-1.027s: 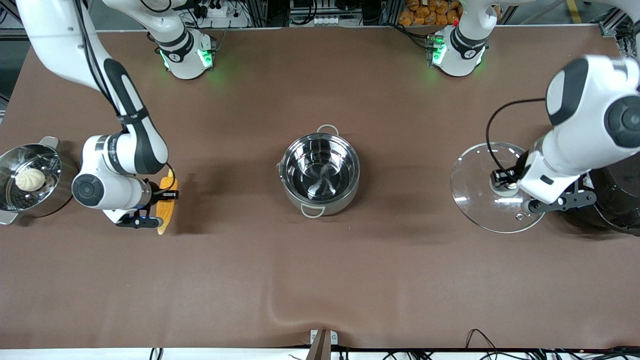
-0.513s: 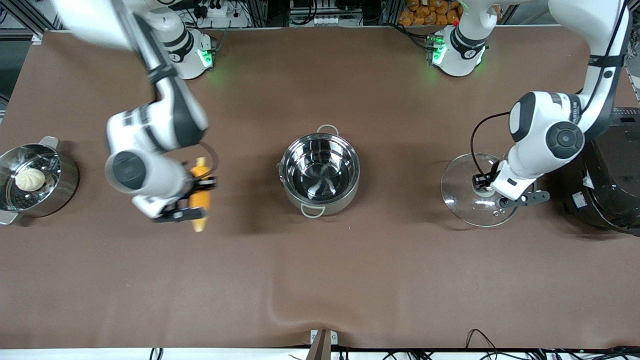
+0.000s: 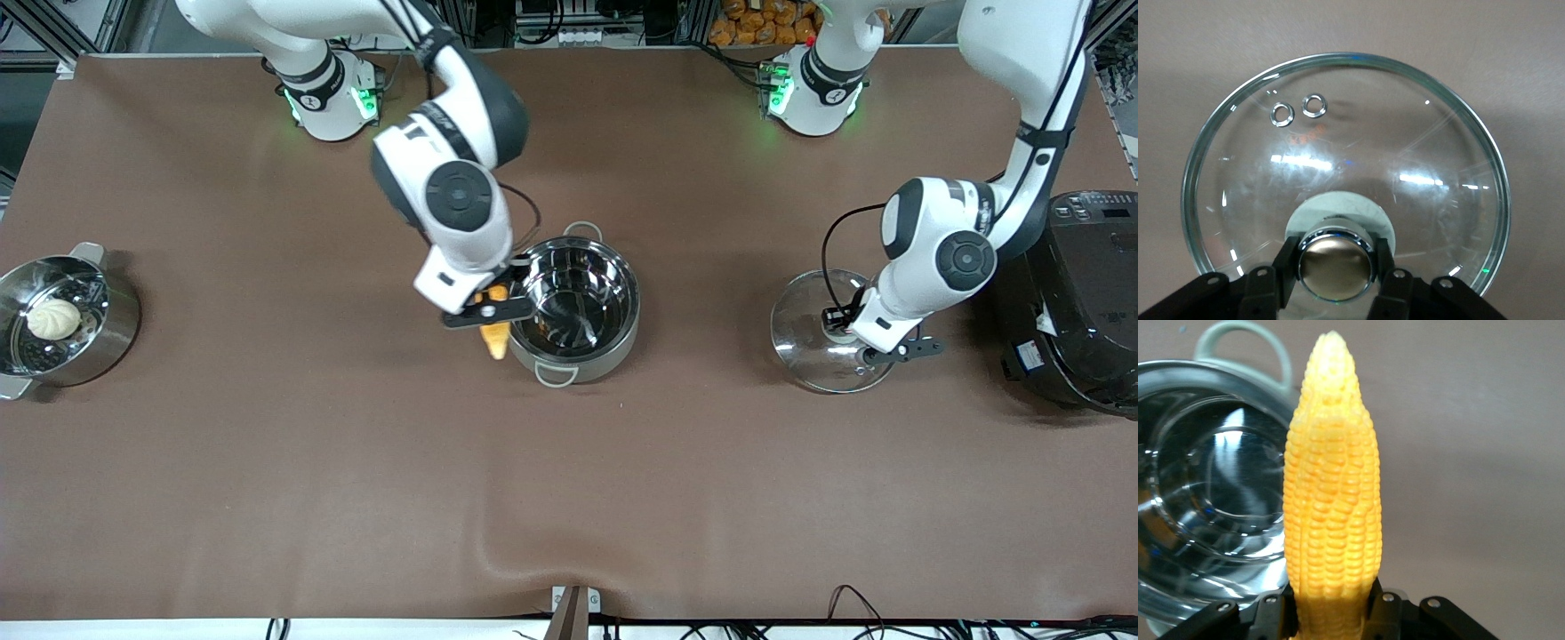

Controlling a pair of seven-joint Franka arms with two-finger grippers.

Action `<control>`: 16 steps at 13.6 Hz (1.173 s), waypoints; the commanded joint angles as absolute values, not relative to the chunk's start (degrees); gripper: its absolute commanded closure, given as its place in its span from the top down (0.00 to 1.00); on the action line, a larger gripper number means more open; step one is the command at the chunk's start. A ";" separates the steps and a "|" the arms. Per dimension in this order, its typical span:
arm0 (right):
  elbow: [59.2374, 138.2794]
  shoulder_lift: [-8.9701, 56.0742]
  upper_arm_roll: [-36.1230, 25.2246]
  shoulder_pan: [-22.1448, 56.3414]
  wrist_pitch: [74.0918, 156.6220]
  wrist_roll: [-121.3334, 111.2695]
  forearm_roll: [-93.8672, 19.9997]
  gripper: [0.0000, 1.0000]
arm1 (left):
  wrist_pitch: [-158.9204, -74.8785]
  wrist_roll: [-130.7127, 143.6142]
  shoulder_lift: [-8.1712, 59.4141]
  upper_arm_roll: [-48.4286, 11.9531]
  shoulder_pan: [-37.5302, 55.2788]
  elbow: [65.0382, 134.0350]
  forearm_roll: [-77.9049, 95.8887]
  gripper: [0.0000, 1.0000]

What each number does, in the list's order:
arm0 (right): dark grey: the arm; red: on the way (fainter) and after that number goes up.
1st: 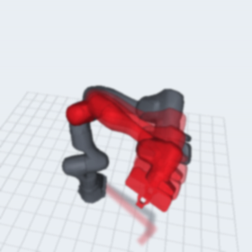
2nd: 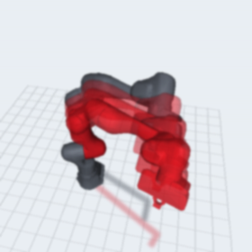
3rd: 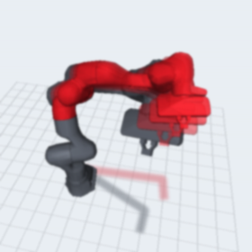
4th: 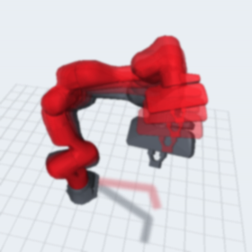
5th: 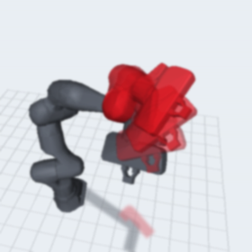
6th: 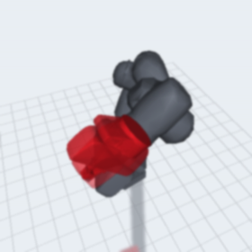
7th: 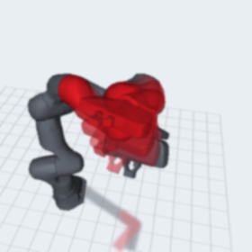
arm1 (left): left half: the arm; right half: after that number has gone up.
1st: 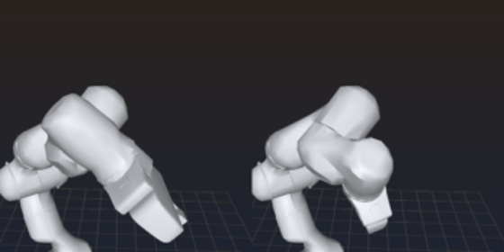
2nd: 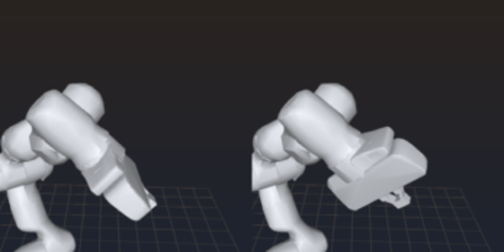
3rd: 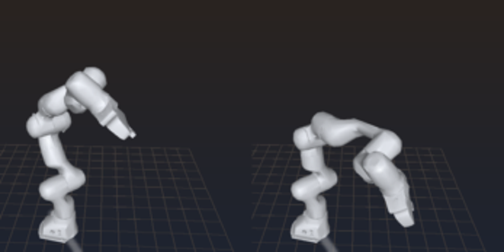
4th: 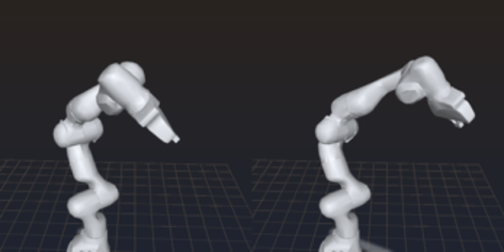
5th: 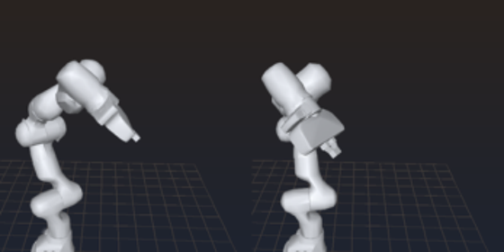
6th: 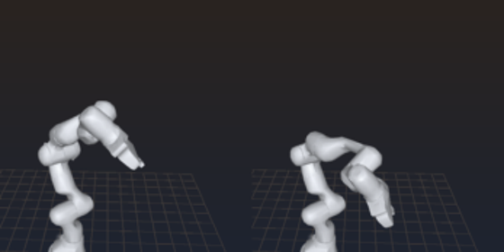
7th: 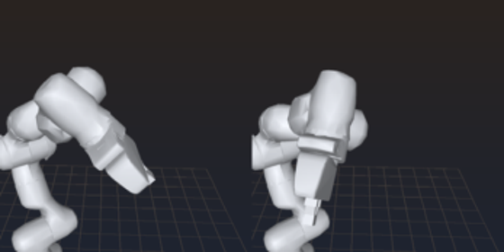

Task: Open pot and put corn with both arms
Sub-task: 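Carry the right gripper's corn over the pot while the left gripper lowers the lid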

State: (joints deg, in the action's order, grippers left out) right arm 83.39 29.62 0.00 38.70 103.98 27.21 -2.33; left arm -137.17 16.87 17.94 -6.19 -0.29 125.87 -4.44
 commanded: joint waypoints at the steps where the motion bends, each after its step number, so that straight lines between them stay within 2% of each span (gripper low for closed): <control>1: 75.60 36.46 -0.70 41.82 102.92 26.37 -2.55 0.00 | -138.43 16.08 18.10 -6.86 -1.14 126.56 -5.54 0.00; 2: 73.58 38.30 -0.70 43.05 102.92 26.37 -2.46 0.00 | -138.43 16.08 18.37 -6.86 -1.14 126.39 -5.36 0.00; 3: 72.26 39.63 -0.70 44.20 103.09 26.37 -2.37 0.00 | -138.43 16.00 18.80 -6.86 -1.14 126.13 -5.36 0.17; 4: 71.81 40.16 -0.70 44.99 103.18 26.37 -2.20 0.00 | -138.25 15.30 18.98 -6.86 -1.14 125.69 -5.45 0.54; 5: 71.72 40.34 -0.70 45.26 103.18 26.37 -2.20 0.00 | -137.90 13.20 18.90 -6.86 -1.14 124.99 -5.45 0.97; 6: 71.72 40.25 -0.79 45.52 103.10 26.28 -2.02 0.00 | -137.55 12.14 18.64 -6.86 -1.23 124.81 -5.36 1.00; 8: 71.81 40.34 -0.79 46.14 103.10 25.76 -1.76 0.00 | -134.93 12.04 16.71 -6.68 -1.32 123.32 -5.36 1.00; 10: 71.72 40.60 -0.79 46.23 103.18 23.83 -1.32 0.00 | -127.31 12.04 14.42 -6.68 -2.11 117.55 -5.36 1.00; 13: 71.81 40.87 -0.88 46.41 103.18 21.80 -0.71 0.00 | -107.29 12.83 13.62 -6.86 -1.76 100.08 -5.36 1.00; 16: 71.72 41.40 -0.88 47.02 104.40 20.74 2.20 0.00 | -92.07 11.43 13.54 -7.12 -2.28 84.86 -3.97 1.00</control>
